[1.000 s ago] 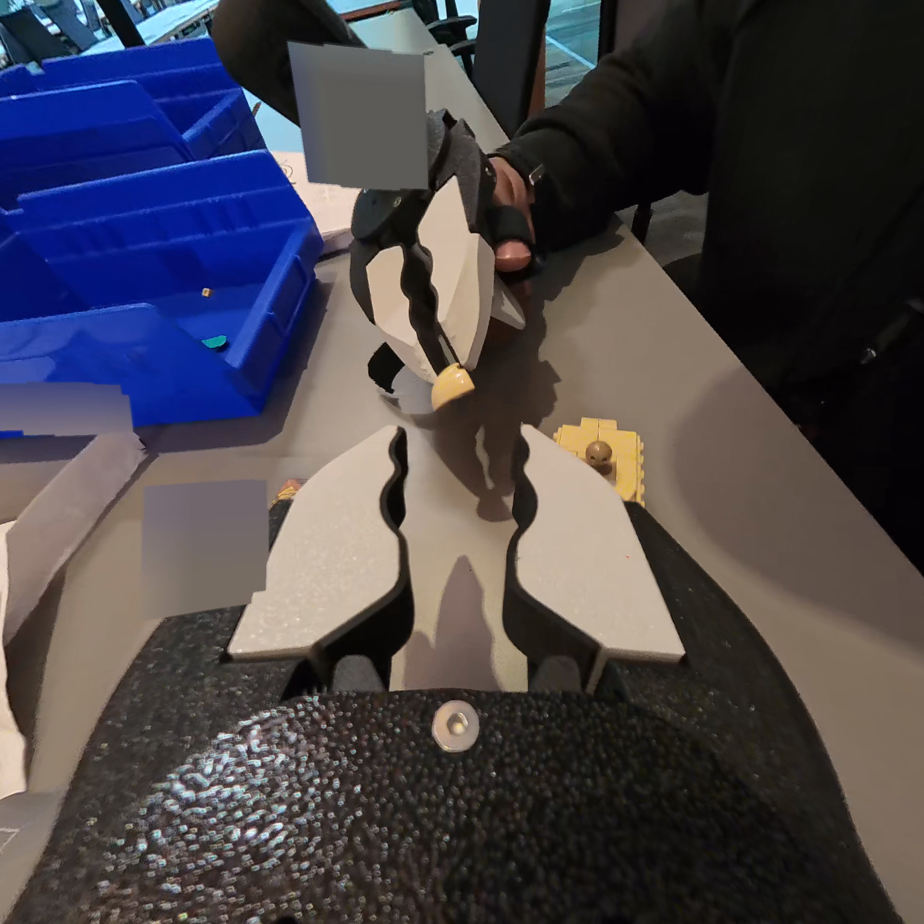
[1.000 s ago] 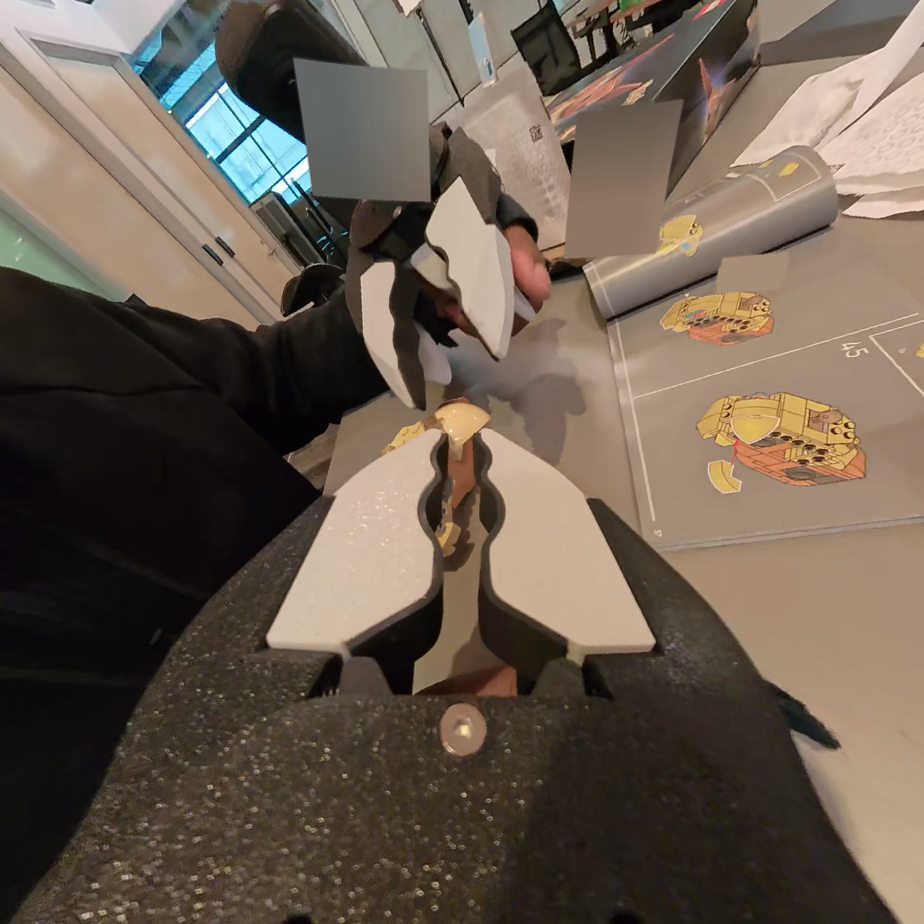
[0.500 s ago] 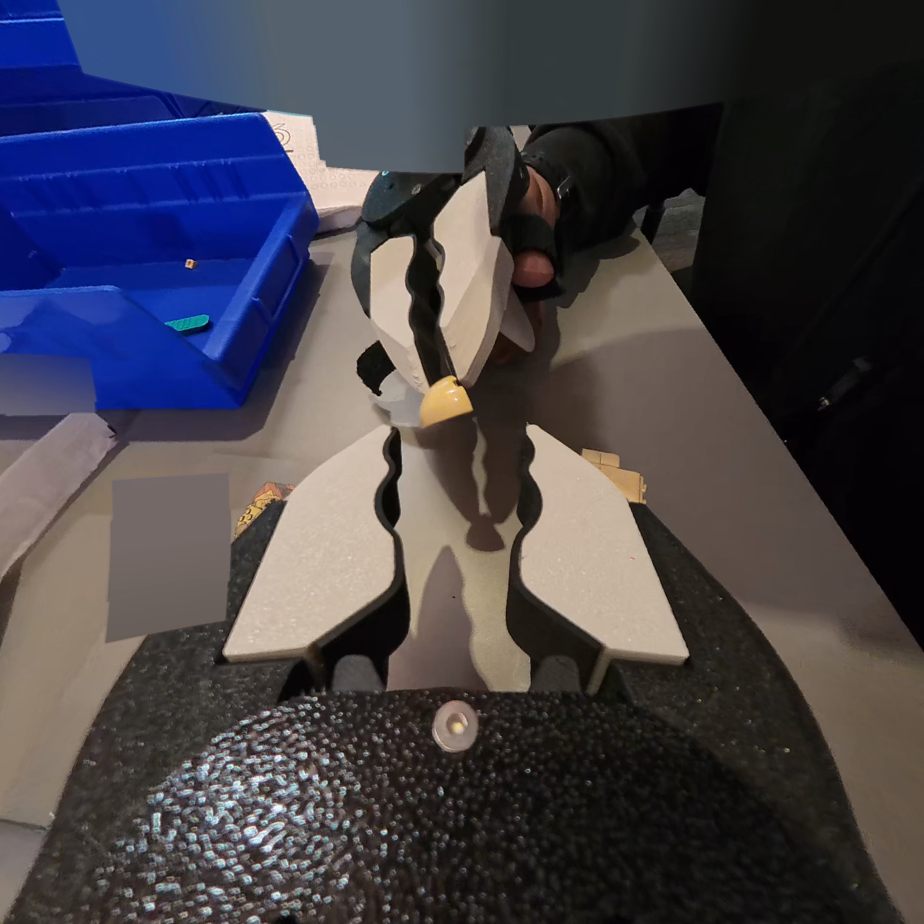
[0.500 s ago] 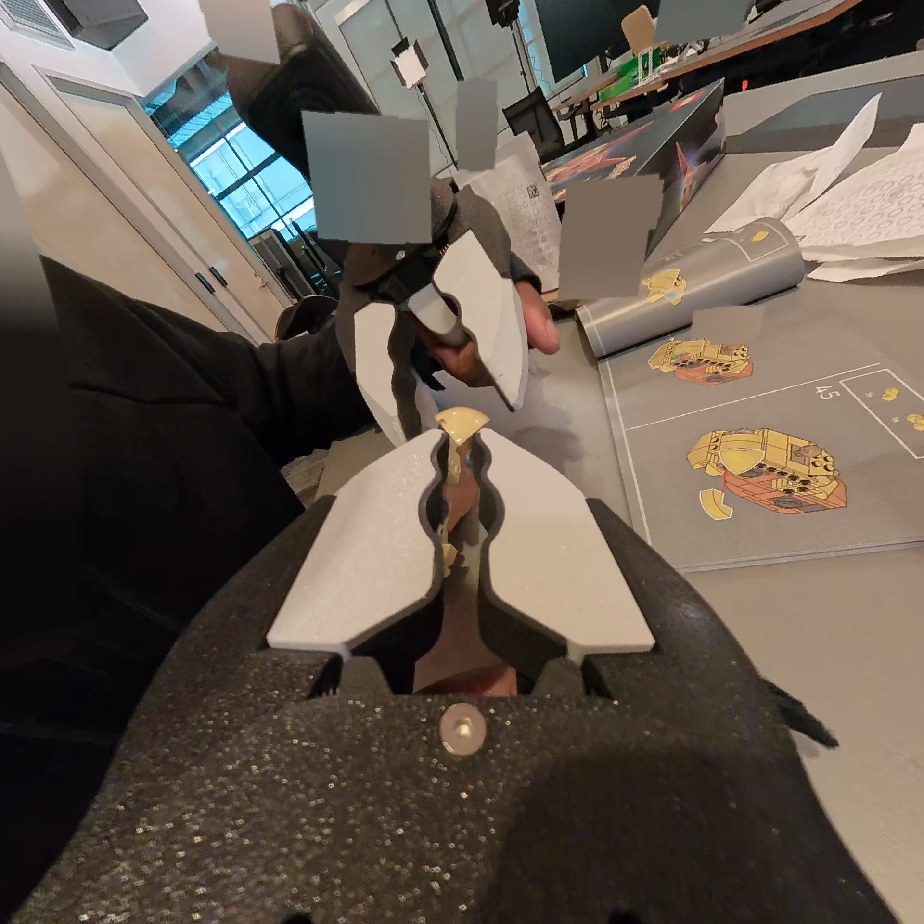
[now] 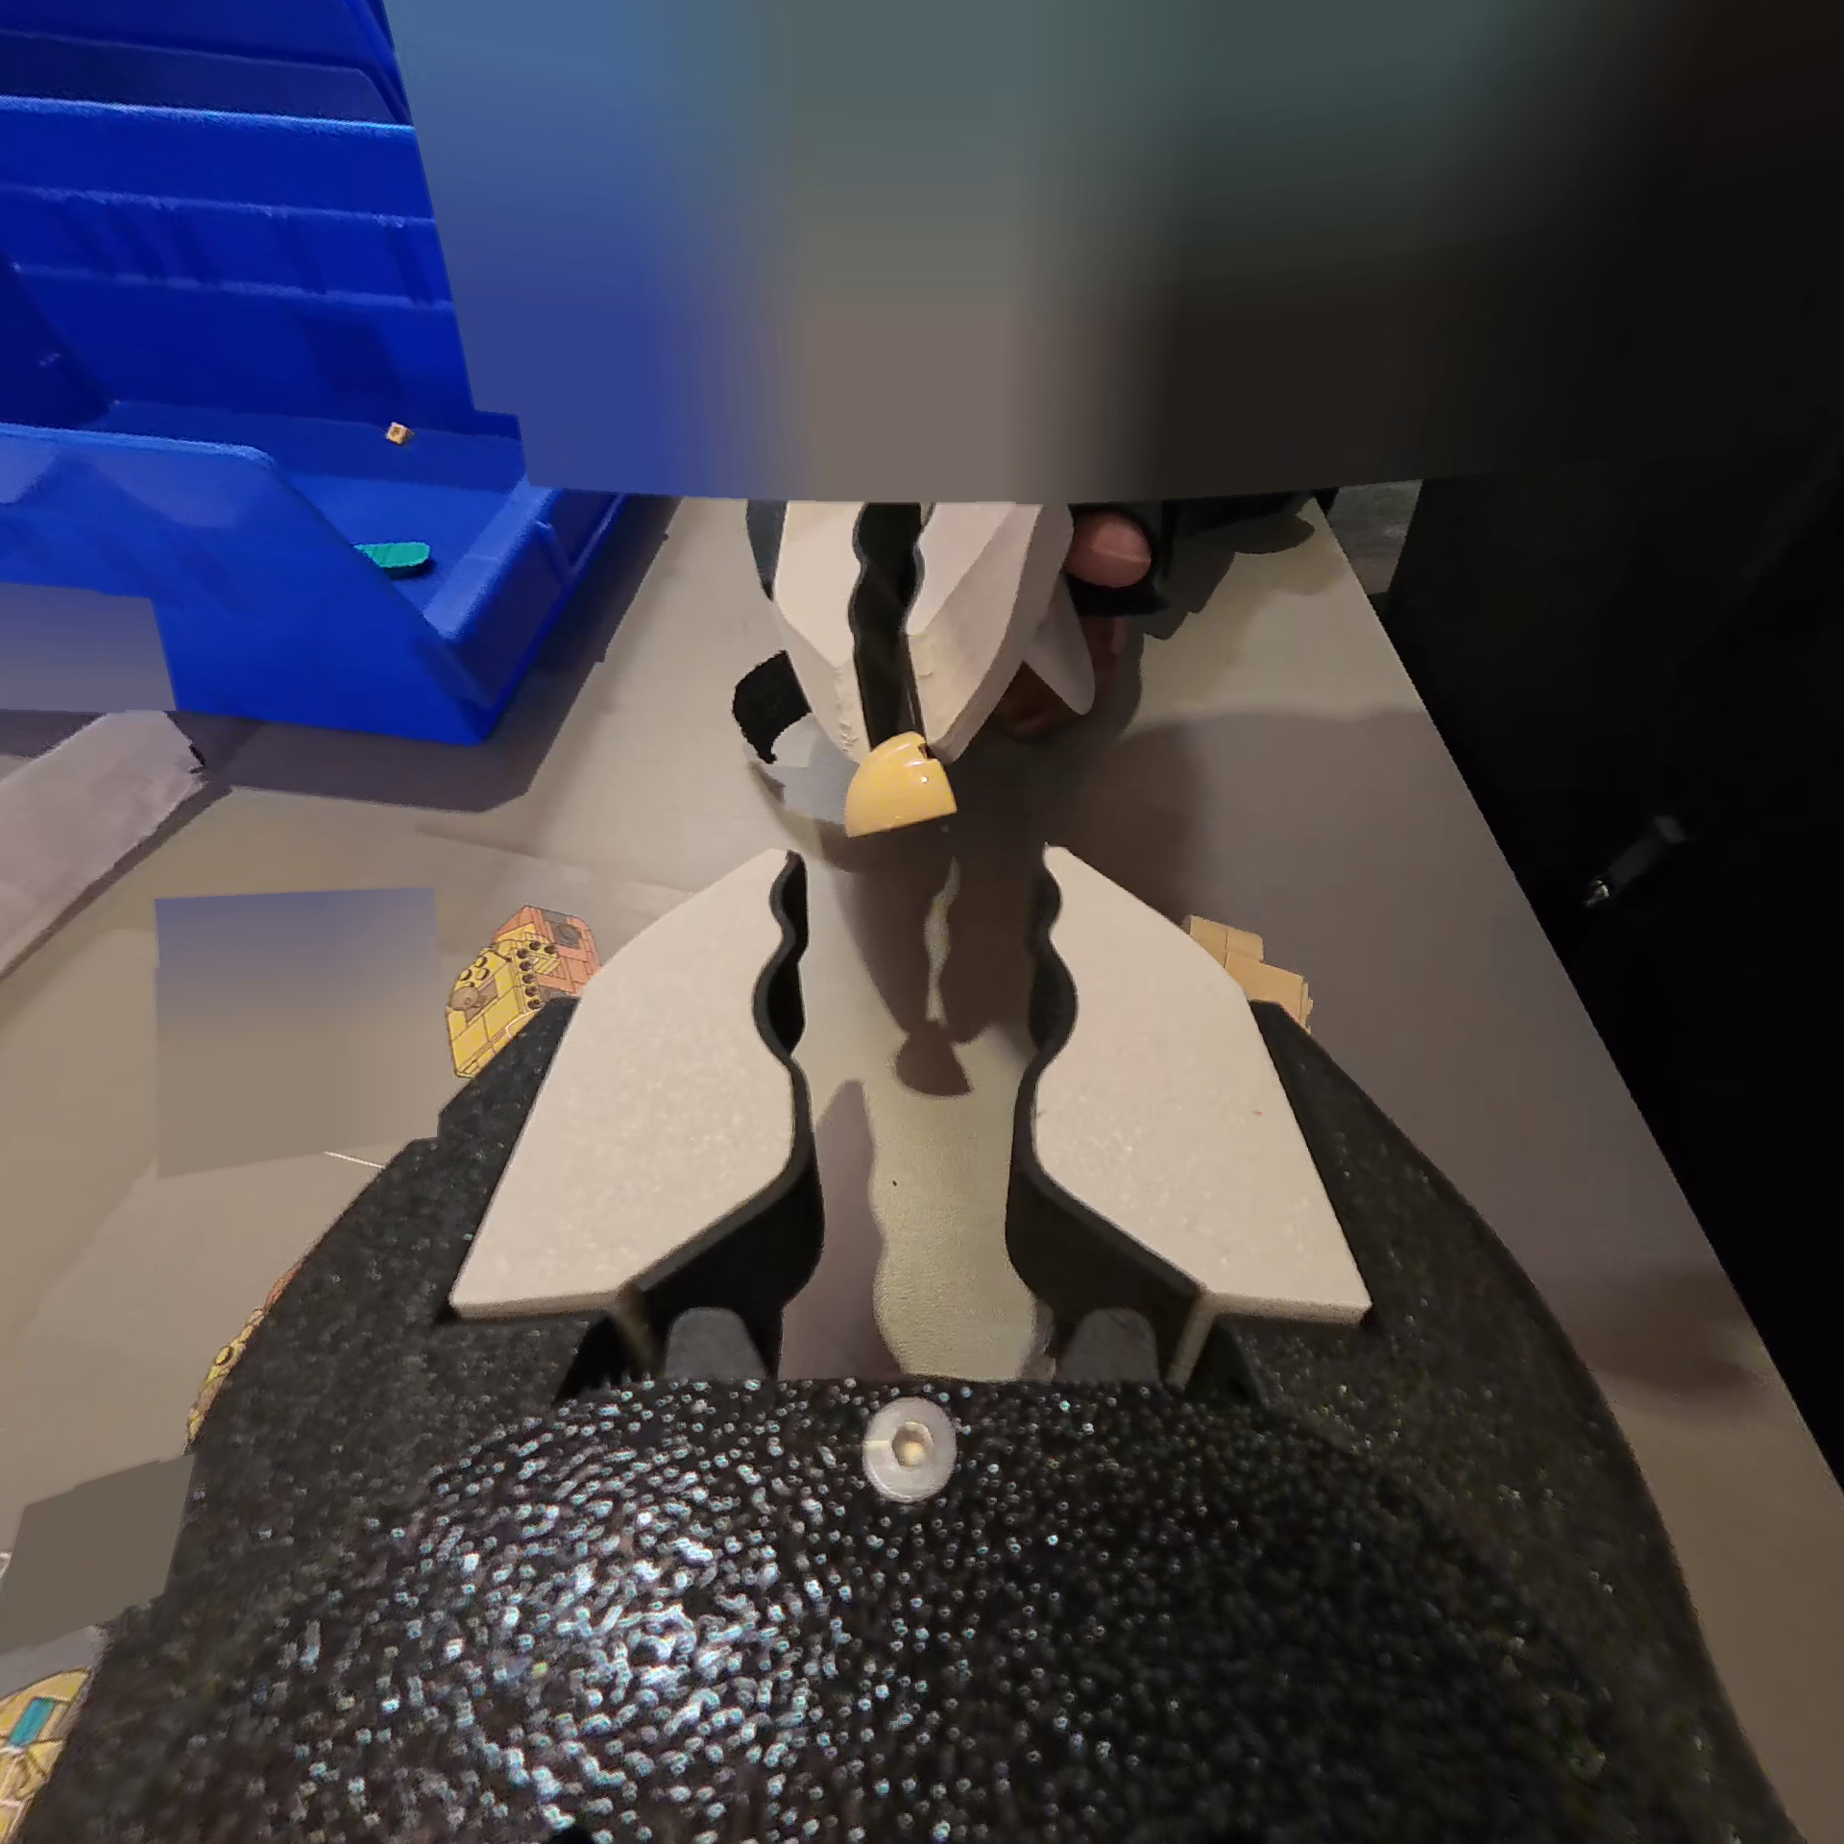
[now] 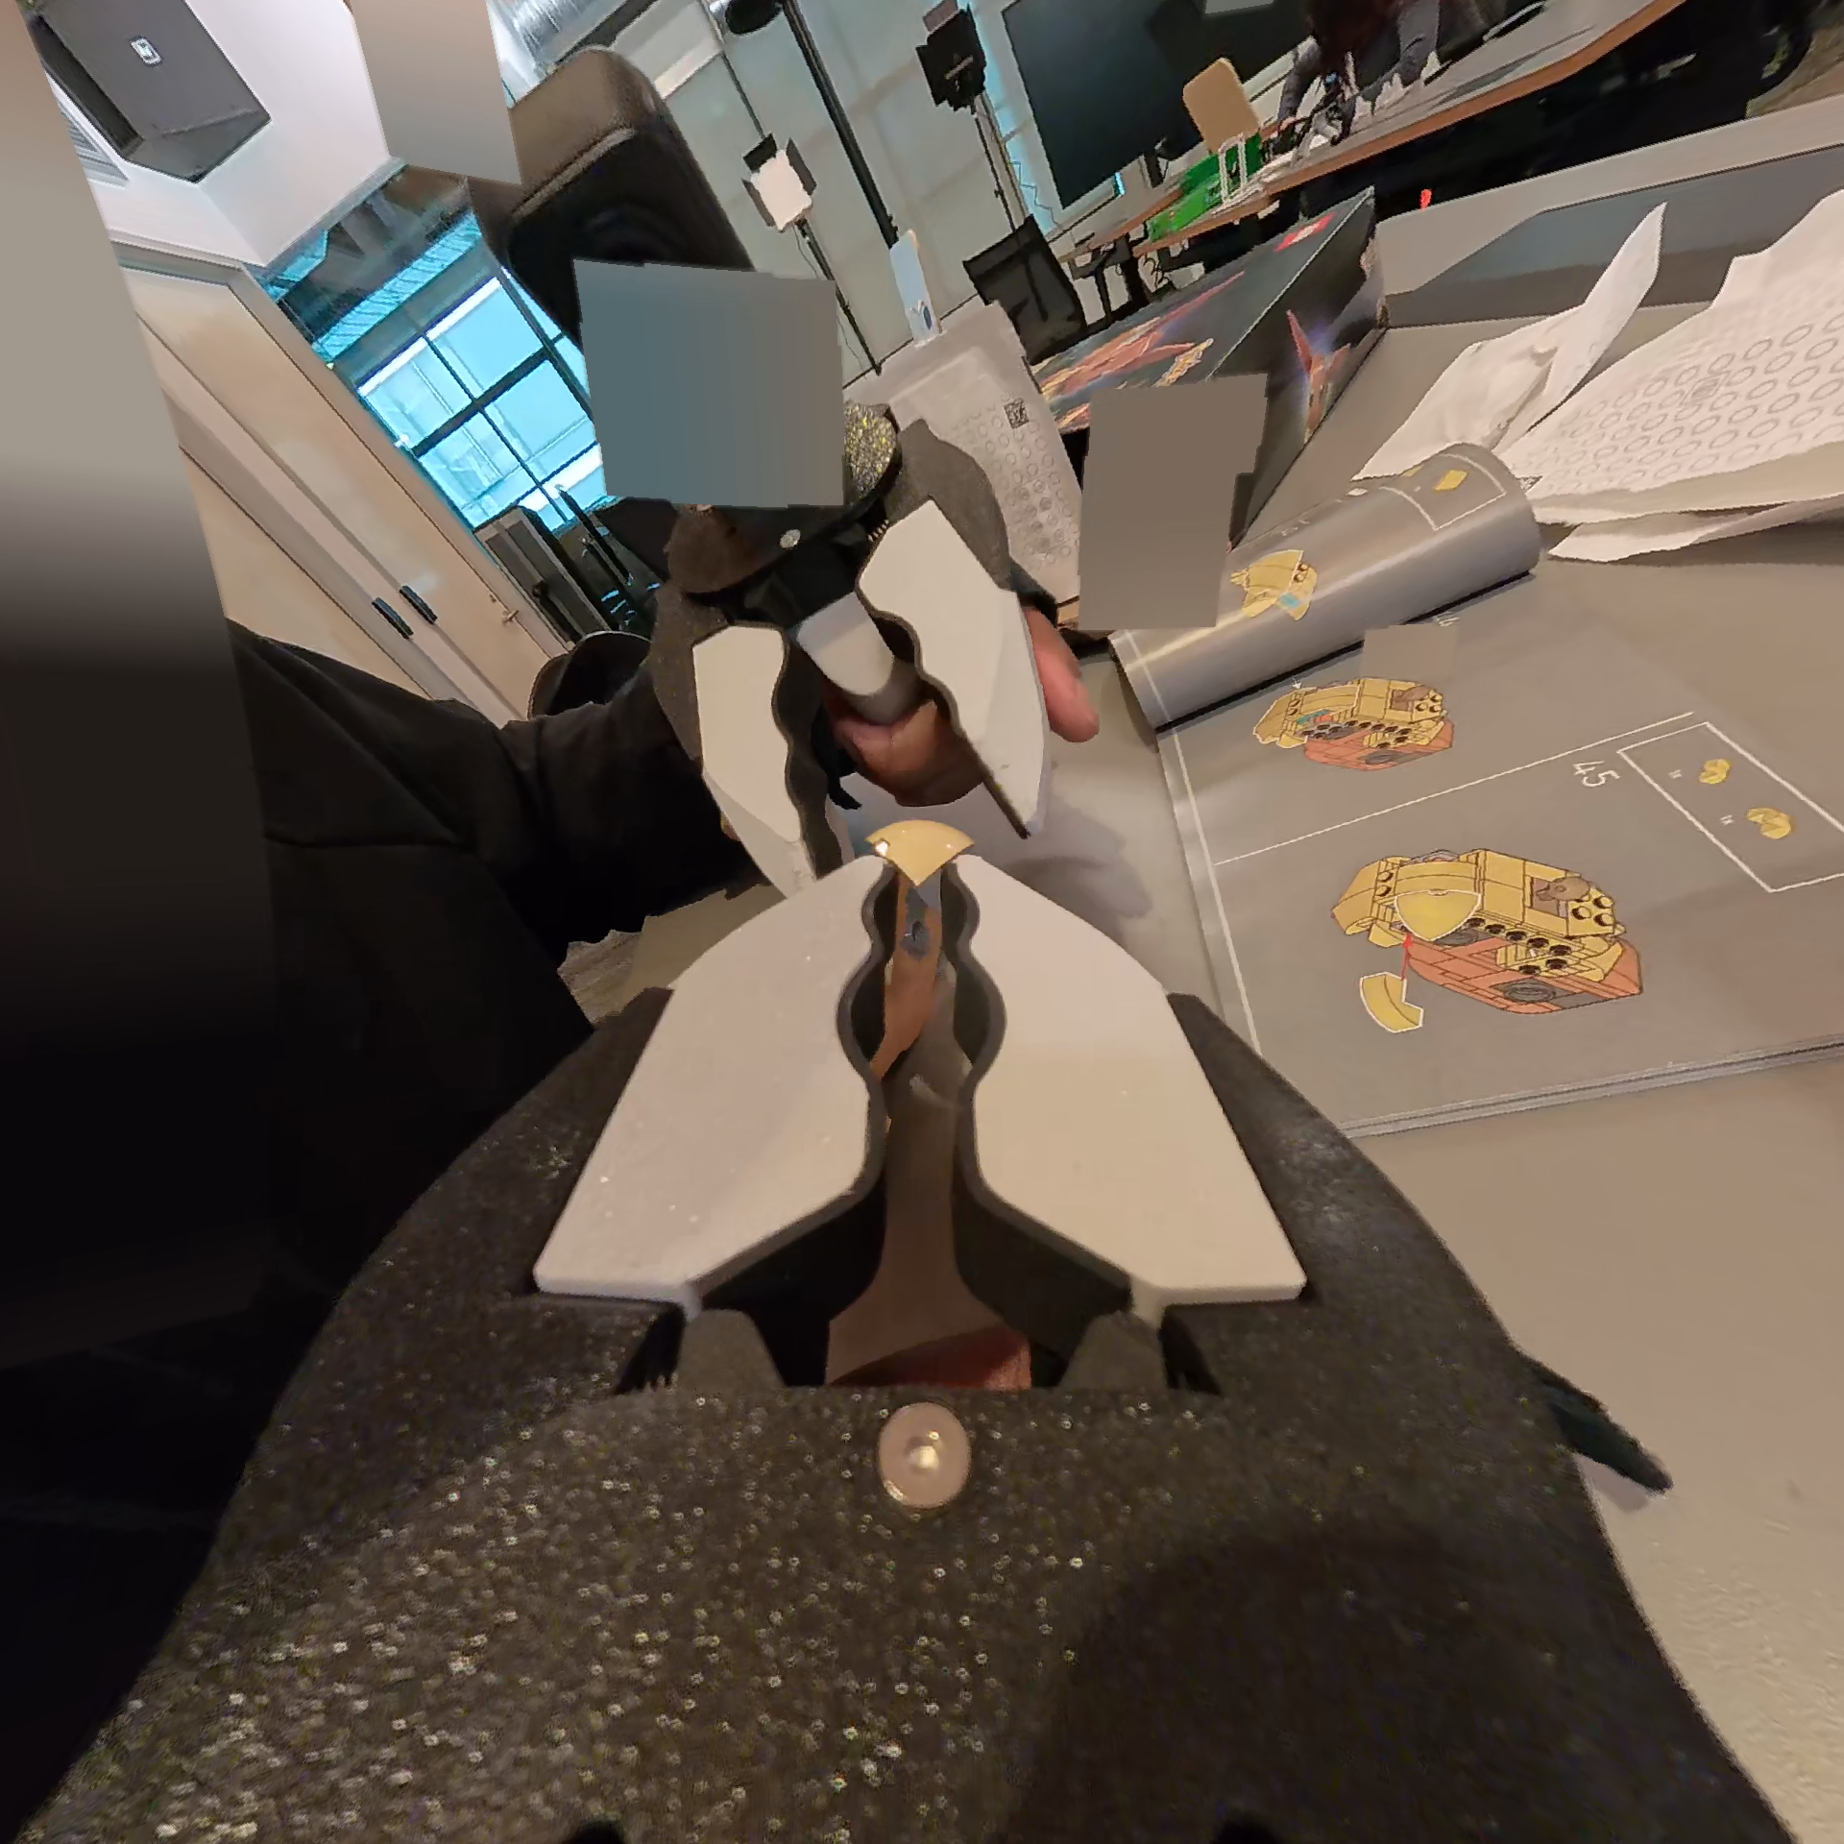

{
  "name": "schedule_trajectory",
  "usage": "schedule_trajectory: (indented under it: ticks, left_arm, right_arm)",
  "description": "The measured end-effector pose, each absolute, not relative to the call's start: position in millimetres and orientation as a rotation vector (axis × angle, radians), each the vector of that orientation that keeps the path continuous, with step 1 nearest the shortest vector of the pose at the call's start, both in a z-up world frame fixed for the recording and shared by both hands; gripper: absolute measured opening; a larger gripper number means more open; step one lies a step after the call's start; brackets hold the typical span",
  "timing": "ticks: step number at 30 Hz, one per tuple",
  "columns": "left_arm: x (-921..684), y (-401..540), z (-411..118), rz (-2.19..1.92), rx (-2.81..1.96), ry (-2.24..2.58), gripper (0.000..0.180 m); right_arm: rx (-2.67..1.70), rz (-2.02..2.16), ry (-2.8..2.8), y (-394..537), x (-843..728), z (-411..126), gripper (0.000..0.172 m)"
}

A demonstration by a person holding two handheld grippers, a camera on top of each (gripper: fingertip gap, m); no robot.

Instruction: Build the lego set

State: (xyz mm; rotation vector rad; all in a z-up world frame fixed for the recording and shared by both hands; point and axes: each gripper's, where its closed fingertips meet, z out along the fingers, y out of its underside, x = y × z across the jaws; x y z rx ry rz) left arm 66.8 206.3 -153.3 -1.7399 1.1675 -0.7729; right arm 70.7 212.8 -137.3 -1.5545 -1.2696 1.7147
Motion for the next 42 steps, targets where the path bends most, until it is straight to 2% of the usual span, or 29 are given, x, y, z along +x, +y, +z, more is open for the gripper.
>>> schedule_trajectory:
  ticks: [5, 29, 42]
  left_arm:
    - [68.1, 204.9, -149.3, -0.772, -1.729, 1.164, 0.040]
    - [23.2, 221.1, -198.1, -0.533, -1.926, 1.262, 0.035]
    - [27.3, 216.8, -215.5, -0.584, -1.937, 1.350, 0.031]
  right_arm:
    - [-1.540, 1.678, -1.279, 211.7, 70.3, -137.7, 0.000]
    - [-1.612, 1.473, -1.369, 225.4, 74.0, -152.3, 0.007]
    - [-1.605, 1.424, -1.427, 220.3, 73.4, -158.6, 0.008]
